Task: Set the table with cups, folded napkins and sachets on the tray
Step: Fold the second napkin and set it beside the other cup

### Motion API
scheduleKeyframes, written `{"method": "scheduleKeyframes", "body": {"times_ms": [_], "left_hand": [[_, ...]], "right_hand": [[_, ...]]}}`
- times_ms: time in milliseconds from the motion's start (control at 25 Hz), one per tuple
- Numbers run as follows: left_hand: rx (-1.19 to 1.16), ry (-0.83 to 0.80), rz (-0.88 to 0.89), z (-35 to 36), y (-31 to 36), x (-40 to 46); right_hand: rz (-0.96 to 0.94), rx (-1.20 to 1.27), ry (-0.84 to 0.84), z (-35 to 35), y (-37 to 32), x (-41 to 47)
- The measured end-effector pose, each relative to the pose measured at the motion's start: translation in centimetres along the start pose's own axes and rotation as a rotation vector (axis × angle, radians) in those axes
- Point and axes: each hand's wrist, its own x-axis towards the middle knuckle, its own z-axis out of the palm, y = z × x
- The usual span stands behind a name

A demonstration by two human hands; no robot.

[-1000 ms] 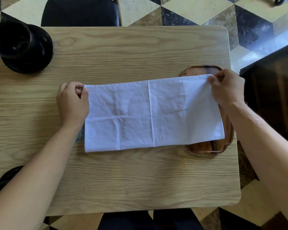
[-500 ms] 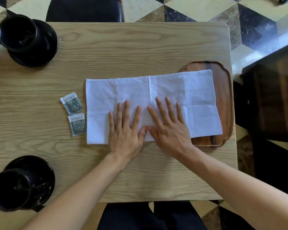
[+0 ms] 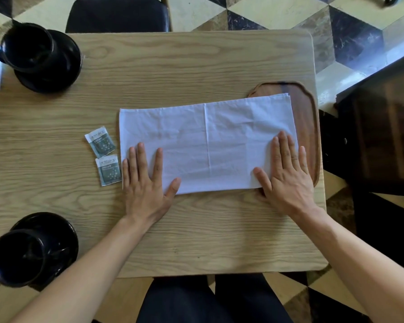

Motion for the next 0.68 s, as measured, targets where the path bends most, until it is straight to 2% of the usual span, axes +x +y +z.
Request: {"method": "scheduleKeyframes", "body": {"times_ms": [120,240,280,360,440,520,600,680], "left_hand": [[-0.007,-0.020,0.011,-0.5,0.2,0.0],[-0.031,-0.132,-0.030,-1.8,0.6,0.4],[-0.052,-0.153,-0.063,-2.4,1.0,0.7],[-0.090,-0.085,-0.064,-3.9,2.7,2.0],[-0.137,0.068,0.069,-5.1,5.8,4.3],[-0.228,0.131,0.252,-6.0,10.0,7.6],[-0.290,0.026,0.476,-6.9,14.6,11.3],[-0.234,-0.082,0.716,-6.8,18.9,14.4]], "right_hand": [[-0.001,0.015,-0.036,-0.5,-0.3,0.0],[0.036,0.128,-0.031,-1.9,-0.8,-0.1],[0.098,0.198,0.026,-2.5,-1.0,-0.3],[0.327,0.303,0.192,-3.9,-1.3,-0.8],[0.537,0.298,0.233,-5.0,-1.3,-1.0],[0.621,0.316,0.181,-5.6,-1.1,-1.5],[0.645,0.382,0.133,-5.9,-0.9,-2.0],[0.666,0.437,0.124,-5.9,-0.9,-2.4]]}}
